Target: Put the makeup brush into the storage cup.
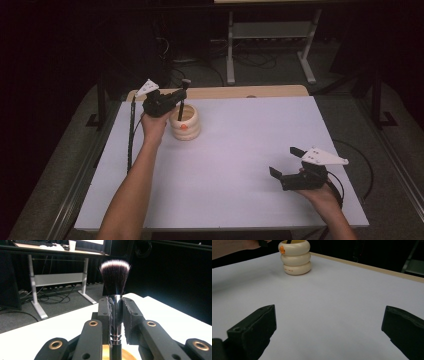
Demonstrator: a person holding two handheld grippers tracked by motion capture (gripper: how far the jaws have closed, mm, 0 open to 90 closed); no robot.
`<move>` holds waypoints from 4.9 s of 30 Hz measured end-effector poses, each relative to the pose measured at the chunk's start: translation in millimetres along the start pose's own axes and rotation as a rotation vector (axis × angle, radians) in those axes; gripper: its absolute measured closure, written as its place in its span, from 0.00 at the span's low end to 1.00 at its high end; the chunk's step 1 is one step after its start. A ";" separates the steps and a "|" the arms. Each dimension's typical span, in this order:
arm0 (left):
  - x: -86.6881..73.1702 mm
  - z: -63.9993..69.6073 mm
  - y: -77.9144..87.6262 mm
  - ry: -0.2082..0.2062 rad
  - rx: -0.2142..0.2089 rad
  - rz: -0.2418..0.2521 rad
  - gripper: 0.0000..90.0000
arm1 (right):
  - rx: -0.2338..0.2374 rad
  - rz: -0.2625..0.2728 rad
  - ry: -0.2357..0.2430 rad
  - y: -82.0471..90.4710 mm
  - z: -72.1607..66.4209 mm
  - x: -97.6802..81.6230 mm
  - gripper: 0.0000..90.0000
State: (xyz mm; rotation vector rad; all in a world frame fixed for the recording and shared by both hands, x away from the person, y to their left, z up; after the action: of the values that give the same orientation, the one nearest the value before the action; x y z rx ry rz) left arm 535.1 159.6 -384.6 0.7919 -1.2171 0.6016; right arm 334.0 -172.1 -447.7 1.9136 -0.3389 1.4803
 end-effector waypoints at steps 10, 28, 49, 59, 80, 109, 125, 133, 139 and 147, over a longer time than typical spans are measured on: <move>-12.1 -4.0 -0.8 -0.002 0.010 -0.028 0.87 | 0.002 0.000 -0.002 -0.2 -0.4 -0.1 0.00; -27.6 -6.3 0.9 0.001 0.014 -0.063 0.86 | 0.000 -0.002 -0.003 -0.6 -0.8 -0.2 0.00; -29.2 -4.5 10.8 -0.053 0.014 -0.116 0.34 | -0.001 -0.004 -0.002 -0.8 -1.2 -0.4 0.00; -34.0 -3.8 17.7 -0.057 0.002 -0.172 0.20 | -0.005 0.002 -0.004 0.6 -0.2 -0.1 0.00; -33.0 10.0 44.0 -0.102 0.006 -0.206 0.00 | -0.005 0.000 0.001 0.5 -0.2 -0.2 0.00; -54.5 36.5 90.1 -0.109 -0.024 -0.226 0.00 | -0.009 0.002 -0.001 0.8 1.0 -0.2 0.00; -63.5 51.9 111.0 -0.107 -0.039 -0.231 0.00 | -0.007 0.000 0.006 0.8 0.5 -0.2 0.00; -70.2 62.9 121.6 -0.123 -0.051 -0.227 0.00 | -0.004 0.011 -0.002 1.7 0.1 0.8 0.00; -76.3 69.5 127.7 -0.126 -0.055 -0.225 0.00 | -0.004 0.011 -0.004 1.3 0.6 0.7 0.00; -82.8 75.3 138.3 -0.132 -0.050 -0.212 0.00 | -0.009 0.014 -0.007 3.6 2.3 0.1 0.00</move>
State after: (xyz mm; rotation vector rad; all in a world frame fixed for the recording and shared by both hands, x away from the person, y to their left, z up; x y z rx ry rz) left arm 363.4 182.9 -425.1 0.9159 -1.2436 0.3492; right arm 333.7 -176.1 -446.6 1.9134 -0.3630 1.4790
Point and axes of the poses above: each handheld gripper's, and its own axes: y roughly backward along the jaws, x roughly out of its top, z roughly to its right, the point moved 9 cm from there along -y, roughly forward along the jaws, and after that the axes turned 9 degrees about x, right-handed, at the moved point
